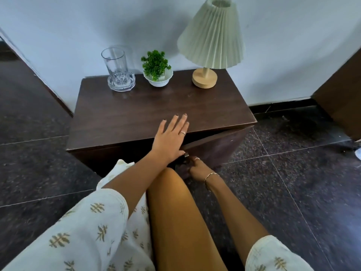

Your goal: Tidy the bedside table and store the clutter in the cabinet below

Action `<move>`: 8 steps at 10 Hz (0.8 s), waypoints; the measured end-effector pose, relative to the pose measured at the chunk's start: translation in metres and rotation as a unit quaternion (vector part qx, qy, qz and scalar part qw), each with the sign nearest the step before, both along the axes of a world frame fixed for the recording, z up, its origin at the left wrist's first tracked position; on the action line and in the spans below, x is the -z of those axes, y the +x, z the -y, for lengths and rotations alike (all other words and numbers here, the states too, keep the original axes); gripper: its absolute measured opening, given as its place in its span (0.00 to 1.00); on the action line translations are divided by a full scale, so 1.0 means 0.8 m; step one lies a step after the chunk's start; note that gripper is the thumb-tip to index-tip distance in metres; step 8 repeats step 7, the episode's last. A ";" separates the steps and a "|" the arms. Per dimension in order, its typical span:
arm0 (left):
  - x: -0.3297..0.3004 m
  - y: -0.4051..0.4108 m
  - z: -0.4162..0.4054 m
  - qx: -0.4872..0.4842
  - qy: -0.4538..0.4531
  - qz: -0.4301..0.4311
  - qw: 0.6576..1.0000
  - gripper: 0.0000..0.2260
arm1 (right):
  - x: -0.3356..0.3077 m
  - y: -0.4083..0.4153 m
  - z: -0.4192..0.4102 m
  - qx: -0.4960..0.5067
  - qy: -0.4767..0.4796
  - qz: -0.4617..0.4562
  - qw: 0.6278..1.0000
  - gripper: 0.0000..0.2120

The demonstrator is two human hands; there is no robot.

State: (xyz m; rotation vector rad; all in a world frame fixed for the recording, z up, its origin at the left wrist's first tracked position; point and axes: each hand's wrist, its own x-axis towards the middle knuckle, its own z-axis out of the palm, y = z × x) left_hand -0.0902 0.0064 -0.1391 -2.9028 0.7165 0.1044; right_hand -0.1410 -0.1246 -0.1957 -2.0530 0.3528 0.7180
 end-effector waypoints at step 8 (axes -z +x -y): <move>-0.017 0.023 -0.036 -0.102 0.001 -0.043 0.994 0.35 | -0.036 0.048 -0.013 -0.076 -0.036 0.033 0.996 0.23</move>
